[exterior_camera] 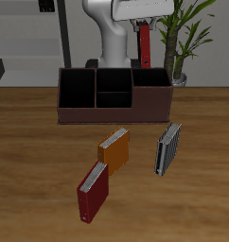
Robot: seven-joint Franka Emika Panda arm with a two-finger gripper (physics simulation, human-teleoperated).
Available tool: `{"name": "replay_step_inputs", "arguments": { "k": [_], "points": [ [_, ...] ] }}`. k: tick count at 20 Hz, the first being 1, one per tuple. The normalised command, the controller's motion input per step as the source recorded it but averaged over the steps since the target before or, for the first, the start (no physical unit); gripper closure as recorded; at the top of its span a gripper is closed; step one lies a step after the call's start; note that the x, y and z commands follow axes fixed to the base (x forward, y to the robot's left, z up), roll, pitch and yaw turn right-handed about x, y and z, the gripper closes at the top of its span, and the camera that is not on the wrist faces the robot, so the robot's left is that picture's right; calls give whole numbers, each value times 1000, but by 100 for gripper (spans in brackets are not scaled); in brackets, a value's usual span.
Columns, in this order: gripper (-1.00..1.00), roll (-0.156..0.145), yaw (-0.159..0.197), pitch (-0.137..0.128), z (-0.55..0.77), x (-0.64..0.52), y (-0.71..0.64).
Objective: Place the right red book into the back desk caddy's right compartment
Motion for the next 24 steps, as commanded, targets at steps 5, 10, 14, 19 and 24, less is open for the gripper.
{"name": "replay_step_inputs", "arguments": {
  "k": [5, 10, 14, 19, 24],
  "points": [
    [100, 62, 50, -17, -57, -196, 365],
    [100, 58, 30, 31, -218, -191, 260],
    [100, -12, -9, 5, -51, -21, -20],
    [100, -37, -1, 12, -113, 27, -117],
    [100, -12, -20, 10, -86, 26, -76]
  ]
}}
